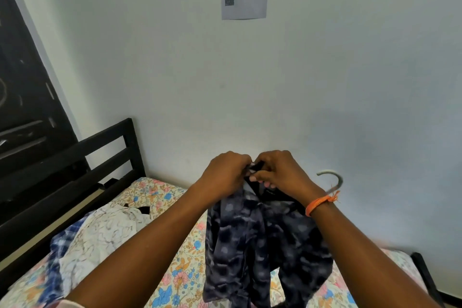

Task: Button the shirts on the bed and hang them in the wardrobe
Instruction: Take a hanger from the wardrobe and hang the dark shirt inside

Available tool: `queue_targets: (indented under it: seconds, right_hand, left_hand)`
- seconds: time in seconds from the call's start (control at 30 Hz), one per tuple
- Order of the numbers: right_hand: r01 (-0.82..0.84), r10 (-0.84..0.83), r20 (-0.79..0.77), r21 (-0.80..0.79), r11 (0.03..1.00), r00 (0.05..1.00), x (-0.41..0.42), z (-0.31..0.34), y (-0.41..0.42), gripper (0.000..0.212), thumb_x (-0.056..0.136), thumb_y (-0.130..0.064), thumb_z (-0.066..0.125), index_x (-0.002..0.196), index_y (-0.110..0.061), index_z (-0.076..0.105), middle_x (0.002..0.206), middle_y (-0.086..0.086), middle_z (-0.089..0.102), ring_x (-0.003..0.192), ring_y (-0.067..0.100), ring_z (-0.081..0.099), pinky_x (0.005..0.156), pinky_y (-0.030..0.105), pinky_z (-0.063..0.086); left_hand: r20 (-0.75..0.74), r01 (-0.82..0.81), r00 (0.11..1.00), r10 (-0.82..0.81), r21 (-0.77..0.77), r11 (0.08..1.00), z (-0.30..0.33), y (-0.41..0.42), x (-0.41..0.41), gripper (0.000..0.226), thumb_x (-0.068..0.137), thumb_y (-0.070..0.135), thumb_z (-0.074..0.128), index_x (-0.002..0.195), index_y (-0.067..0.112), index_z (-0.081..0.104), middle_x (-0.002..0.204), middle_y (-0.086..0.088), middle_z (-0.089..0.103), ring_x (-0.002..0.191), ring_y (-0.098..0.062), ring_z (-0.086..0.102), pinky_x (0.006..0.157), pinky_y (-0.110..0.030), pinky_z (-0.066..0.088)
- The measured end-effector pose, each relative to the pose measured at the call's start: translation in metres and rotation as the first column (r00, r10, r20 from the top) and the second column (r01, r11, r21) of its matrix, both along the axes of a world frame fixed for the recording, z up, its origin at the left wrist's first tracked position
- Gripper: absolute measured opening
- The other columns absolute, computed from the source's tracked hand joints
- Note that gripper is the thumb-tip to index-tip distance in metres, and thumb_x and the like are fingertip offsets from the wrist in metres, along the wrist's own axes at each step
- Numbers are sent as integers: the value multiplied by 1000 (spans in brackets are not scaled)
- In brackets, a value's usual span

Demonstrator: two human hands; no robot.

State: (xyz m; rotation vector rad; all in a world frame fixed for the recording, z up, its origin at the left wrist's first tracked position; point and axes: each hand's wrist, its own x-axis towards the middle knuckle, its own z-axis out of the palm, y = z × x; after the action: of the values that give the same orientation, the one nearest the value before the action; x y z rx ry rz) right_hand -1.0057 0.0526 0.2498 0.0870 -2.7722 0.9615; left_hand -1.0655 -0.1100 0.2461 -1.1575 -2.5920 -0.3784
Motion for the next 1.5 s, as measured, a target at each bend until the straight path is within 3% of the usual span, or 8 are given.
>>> queue_targets:
  seconds: [0.23,0.37,0.5,0.7,0.87,1.03,1.3,1.5]
  right_hand:
    - [491,-275,-687,137,860,673,45,0,46,54,73,-33,82,122,-16,66,121,7,59,116,28,50,97,42,42]
    - [392,-456,-314,-247,886,833,54,-4,89,42,87,-32,72,127,-22,63,107,4,68,105,21,65,93,33,49]
    - [230,-354,-367,-340,912,860,53,0,94,16,97,-16,60,93,-17,75,80,0,76,76,12,74,79,47,59]
    - [349,-318,-454,-15,937,832,32,-4,57,34,95,-40,54,73,-18,68,70,-5,68,72,18,65,67,36,48]
    - [282,-302,-401,-109,953,865,23,9,55,29,94,-33,64,77,-11,71,103,2,63,95,13,56,84,32,45]
    - [300,-334,-343,-147,942,878,22,12,55,36,94,-40,60,67,-18,66,65,-4,66,65,11,63,64,37,50]
    - [189,-344,-451,-354,916,823,17,44,55,33,98,-22,60,72,-4,68,57,-6,65,45,11,62,50,13,43]
    - [162,-358,-438,-424,891,825,16,56,47,29,98,-22,60,75,-6,70,73,2,71,48,15,62,48,17,45]
  left_hand:
    - [52,35,997,-54,312,949,10,-1,-22,12,91,8,56,81,10,62,79,-9,68,75,-28,61,64,-37,42]
    - [51,67,995,-89,339,938,13,4,-32,11,92,9,57,83,12,64,78,-4,68,75,-25,61,66,-36,43]
    - [31,47,998,-63,370,928,9,8,-35,14,89,7,57,84,15,67,79,-2,70,79,-26,61,66,-33,41]
    - [-60,93,995,-79,301,949,19,44,-6,20,98,28,52,95,24,71,86,2,73,84,-23,67,76,-32,45]
    - [295,9,938,-184,507,862,15,50,-5,27,97,40,46,101,29,70,95,10,73,94,-15,66,87,-44,52]
    - [161,-40,987,-23,377,926,2,42,2,28,101,36,47,126,34,61,128,10,63,125,-15,49,97,-34,24]
    - [223,-173,975,-5,767,618,-80,36,37,6,99,24,52,94,23,53,89,6,54,83,-16,53,73,-38,45]
    - [588,-389,809,-12,549,740,-126,56,44,79,71,85,53,117,22,52,111,0,54,106,-21,56,89,-42,52]
